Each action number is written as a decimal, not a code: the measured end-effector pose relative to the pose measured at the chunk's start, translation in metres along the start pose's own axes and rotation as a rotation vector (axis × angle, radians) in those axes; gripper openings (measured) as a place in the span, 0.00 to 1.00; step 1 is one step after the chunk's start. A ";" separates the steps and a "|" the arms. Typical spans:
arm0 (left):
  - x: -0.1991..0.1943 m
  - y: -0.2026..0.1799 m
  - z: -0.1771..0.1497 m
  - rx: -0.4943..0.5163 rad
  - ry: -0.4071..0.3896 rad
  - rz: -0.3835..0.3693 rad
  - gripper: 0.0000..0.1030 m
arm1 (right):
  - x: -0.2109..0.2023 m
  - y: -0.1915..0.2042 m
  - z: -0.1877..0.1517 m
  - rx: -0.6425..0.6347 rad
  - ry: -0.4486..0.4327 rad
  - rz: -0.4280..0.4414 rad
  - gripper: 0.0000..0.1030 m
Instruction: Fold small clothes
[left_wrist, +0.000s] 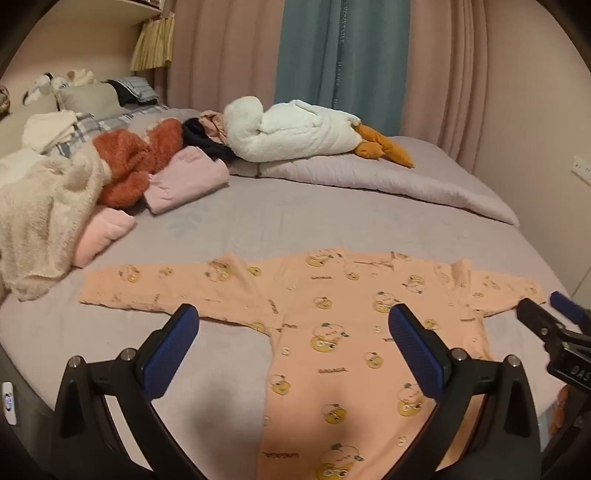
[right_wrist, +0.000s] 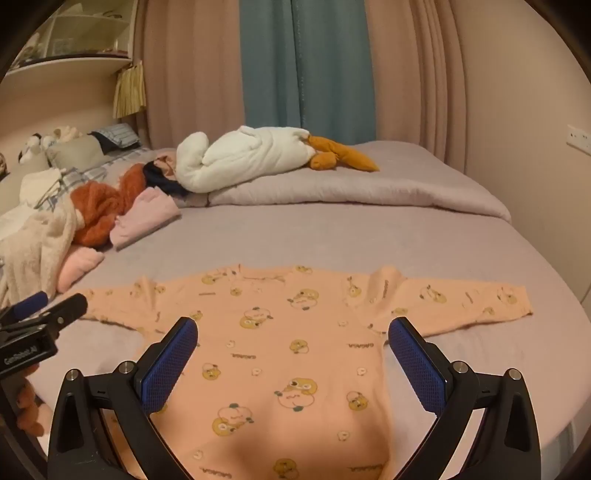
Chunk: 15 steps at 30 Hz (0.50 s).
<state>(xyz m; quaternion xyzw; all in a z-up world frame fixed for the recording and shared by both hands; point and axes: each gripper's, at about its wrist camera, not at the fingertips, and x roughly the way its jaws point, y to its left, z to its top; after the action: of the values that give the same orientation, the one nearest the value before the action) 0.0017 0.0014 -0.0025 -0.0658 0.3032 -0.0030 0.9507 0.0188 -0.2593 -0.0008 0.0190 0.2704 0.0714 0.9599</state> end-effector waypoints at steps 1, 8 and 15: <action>0.002 0.001 -0.001 -0.008 0.005 -0.014 1.00 | 0.000 0.001 0.001 0.009 -0.002 0.004 0.99; -0.001 -0.003 -0.015 0.011 0.012 -0.021 1.00 | -0.001 -0.006 -0.012 0.013 -0.004 -0.003 0.99; 0.000 -0.015 -0.021 0.060 0.023 -0.025 1.00 | 0.000 0.001 -0.015 0.040 0.026 -0.046 0.99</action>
<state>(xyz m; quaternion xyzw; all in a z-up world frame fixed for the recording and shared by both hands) -0.0099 -0.0155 -0.0173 -0.0408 0.3131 -0.0247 0.9485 0.0106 -0.2587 -0.0134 0.0308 0.2846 0.0443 0.9571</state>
